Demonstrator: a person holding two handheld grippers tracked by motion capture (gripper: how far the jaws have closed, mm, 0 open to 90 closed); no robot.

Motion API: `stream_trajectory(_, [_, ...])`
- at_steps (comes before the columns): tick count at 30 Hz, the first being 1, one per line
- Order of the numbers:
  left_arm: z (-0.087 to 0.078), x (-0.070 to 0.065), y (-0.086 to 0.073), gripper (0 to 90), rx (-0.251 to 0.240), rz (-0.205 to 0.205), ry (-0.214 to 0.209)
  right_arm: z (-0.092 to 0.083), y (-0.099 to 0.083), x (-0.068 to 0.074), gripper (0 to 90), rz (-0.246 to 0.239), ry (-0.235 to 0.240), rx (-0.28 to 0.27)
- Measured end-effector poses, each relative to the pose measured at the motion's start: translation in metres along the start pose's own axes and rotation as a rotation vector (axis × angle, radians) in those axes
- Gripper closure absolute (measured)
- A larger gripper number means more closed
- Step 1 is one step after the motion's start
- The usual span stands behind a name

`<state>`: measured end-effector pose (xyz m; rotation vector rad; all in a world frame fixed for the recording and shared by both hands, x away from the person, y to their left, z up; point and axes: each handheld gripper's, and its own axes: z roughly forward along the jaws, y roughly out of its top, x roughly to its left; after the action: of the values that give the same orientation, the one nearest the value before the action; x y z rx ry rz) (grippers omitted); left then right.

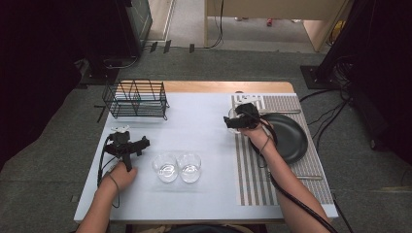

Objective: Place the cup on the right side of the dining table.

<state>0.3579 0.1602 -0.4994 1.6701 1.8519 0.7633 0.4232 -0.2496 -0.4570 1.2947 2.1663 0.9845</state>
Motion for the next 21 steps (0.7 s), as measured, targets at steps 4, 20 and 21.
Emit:
stream_trajectory(4, [0.0, 0.0, 0.0, 0.0, 0.0, 0.0, 0.0, 0.0, 0.0, -0.001, 19.3, 0.009, -0.003, 0.0])
stream_trajectory(20, [0.0, 0.0, 0.0, 0.0, 0.001, 0.001, 0.002, -0.001, -0.002, -0.01, 19.3, 0.043, -0.017, -0.006])
stream_trajectory(21, [0.0, 0.0, 0.0, 0.0, 0.001, 0.001, 0.002, -0.001, -0.002, -0.01, 19.3, 0.043, -0.019, -0.007])
